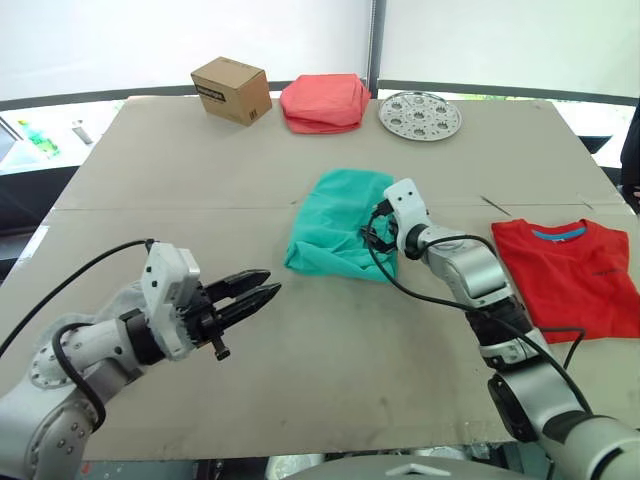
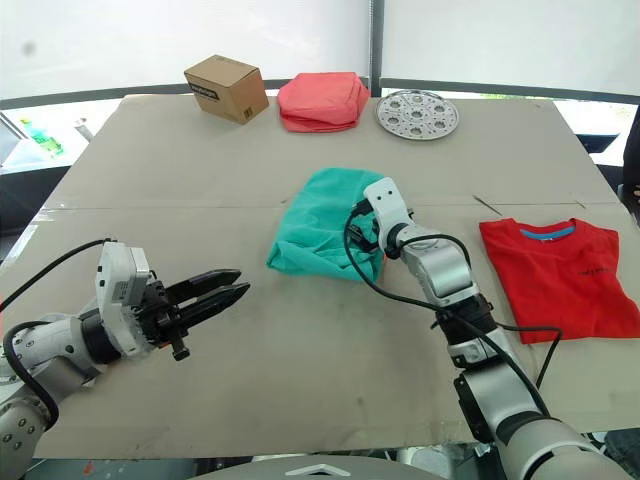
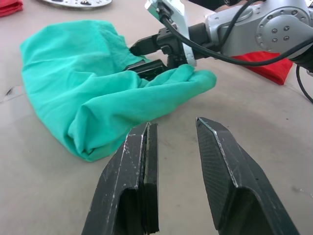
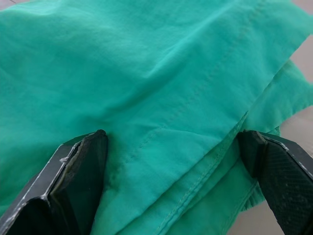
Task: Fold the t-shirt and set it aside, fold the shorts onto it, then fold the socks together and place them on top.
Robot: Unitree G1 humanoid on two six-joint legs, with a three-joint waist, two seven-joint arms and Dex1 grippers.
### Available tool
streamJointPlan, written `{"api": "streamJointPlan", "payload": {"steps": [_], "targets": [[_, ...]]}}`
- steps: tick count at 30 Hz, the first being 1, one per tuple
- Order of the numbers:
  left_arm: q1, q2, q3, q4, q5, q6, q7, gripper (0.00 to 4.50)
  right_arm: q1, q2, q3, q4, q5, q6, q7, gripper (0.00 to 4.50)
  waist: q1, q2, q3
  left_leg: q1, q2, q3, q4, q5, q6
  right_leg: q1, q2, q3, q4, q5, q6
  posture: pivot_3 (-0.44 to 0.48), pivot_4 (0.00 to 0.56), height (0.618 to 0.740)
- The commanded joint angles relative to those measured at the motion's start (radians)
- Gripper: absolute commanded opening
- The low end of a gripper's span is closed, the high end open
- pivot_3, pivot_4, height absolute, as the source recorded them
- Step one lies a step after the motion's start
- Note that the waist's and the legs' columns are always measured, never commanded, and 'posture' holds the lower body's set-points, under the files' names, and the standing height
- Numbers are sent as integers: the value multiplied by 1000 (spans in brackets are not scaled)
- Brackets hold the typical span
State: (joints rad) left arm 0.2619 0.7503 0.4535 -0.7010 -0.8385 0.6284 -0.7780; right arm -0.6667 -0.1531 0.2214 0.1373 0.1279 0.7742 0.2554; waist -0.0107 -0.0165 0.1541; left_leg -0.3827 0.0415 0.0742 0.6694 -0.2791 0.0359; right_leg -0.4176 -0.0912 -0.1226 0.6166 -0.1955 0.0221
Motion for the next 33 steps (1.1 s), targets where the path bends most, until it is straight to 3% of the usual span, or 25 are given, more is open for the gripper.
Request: {"api": "streamJointPlan", "payload": {"steps": [1,11,15,18,22,29,33], "targets": [[-13,-11,-29,-45,8,-30,18,1451,16,11,-49,-92,-10,66,-47,4500,-1,0,0,0,0,0,0,0,0,0,0,0,0,0,0,0,150,740],[-85,-31,-143,-34,37,-48,39,1451,27,5,-156,-46,17,131,-74,4500,3,0,0,-1,0,0,0,-2,3,-1,1,0,1,0,0,0,150,740],[-105,-40,-167,4,38,-67,9,1451,9,19,-209,116,59,186,-37,4500,-1,0,-2,0,0,0,0,-2,3,-1,2,0,1,0,0,0,150,740],[-119,-57,-201,7,49,-76,15,1451,-15,-6,-161,243,49,162,49,4500,-2,-2,-6,3,1,0,0,-2,4,2,2,0,1,-2,-4,0,150,740],[-123,-68,-229,10,72,-91,11,1556,-32,-44,-81,342,18,121,171,3268,-4,-5,-10,5,1,0,1,-2,4,3,2,1,1,-2,-4,0,150,740],[-119,-89,-253,31,115,-129,8,1556,12,-105,-5,305,-33,29,289,187,-5,-6,-15,5,3,-1,-1,-2,4,3,4,1,1,-4,-6,0,150,740],[-145,-110,-283,41,125,-138,21,1556,71,-183,-95,110,30,16,350,18,7,-5,-15,3,3,-2,-1,-2,3,2,3,0,1,-5,-7,0,150,740]]}}
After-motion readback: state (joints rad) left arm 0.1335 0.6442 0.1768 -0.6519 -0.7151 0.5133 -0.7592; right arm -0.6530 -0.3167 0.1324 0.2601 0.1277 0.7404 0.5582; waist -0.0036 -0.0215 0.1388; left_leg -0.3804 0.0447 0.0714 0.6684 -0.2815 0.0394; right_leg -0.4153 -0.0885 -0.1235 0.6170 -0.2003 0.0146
